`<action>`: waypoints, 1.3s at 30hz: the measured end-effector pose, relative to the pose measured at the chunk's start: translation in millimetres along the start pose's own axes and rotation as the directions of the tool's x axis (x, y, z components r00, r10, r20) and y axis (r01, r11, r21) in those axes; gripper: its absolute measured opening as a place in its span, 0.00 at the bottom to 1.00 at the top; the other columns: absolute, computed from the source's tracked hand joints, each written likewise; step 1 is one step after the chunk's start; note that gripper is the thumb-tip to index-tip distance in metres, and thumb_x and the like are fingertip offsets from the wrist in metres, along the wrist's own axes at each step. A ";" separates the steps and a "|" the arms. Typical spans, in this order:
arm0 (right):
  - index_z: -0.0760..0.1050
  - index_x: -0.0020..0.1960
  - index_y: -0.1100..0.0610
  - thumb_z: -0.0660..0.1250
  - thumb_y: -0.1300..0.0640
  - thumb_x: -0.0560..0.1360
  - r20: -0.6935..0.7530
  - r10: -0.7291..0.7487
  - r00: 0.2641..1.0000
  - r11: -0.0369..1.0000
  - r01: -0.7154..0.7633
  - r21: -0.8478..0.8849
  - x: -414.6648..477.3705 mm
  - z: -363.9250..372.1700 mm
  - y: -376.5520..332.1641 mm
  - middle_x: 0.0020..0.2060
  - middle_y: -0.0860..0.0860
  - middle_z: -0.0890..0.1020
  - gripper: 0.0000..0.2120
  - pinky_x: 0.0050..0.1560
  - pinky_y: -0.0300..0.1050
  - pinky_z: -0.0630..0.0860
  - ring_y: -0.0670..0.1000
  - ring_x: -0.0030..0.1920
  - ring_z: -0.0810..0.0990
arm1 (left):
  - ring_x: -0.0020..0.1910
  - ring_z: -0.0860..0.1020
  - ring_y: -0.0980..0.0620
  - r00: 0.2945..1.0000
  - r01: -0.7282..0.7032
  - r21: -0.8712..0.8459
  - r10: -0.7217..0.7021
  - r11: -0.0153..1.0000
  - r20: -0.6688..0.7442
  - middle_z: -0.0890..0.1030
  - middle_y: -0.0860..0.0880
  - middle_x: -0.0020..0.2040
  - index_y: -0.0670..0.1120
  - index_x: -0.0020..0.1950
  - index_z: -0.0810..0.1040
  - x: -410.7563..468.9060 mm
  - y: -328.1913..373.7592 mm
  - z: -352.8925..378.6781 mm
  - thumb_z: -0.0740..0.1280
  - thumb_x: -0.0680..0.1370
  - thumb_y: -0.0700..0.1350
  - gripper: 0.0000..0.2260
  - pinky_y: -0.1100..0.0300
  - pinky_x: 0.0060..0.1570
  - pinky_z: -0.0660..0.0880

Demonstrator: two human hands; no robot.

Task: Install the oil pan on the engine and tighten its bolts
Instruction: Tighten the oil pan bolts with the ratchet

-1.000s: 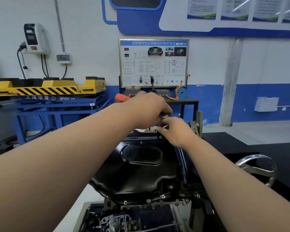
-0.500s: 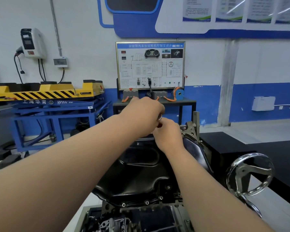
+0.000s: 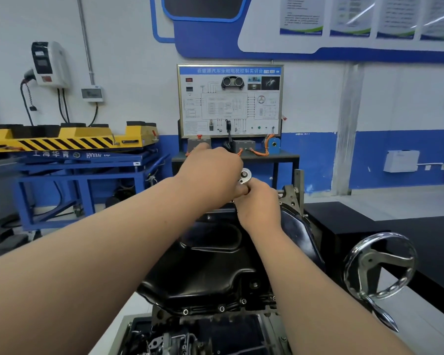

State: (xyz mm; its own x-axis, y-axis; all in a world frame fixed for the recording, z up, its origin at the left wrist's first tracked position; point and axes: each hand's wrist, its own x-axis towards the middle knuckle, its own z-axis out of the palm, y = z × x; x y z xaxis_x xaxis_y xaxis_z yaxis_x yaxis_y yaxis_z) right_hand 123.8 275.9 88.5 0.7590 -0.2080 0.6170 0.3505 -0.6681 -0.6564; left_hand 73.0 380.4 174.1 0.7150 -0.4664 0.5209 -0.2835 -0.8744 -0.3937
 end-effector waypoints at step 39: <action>0.70 0.39 0.51 0.65 0.52 0.74 -0.018 -0.063 0.998 0.998 0.063 0.027 -2.6 3.1 1.3 0.37 0.45 0.76 0.07 0.30 0.37 0.63 0.45 0.35 0.72 | 0.52 0.73 0.50 0.983 -0.128 0.107 0.112 0.986 0.146 0.77 0.53 0.48 0.53 0.55 0.75 7.4 2.8 -12.8 0.63 0.76 0.41 0.11 0.48 0.65 0.59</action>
State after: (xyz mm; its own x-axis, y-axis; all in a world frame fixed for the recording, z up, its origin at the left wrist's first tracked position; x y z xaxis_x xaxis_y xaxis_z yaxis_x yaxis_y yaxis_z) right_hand 124.0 277.8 84.7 0.7252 -0.1788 0.6649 0.4125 -0.6603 -0.6275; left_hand 69.3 372.7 186.5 0.7647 -0.5364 0.3570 -0.3029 -0.7883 -0.5356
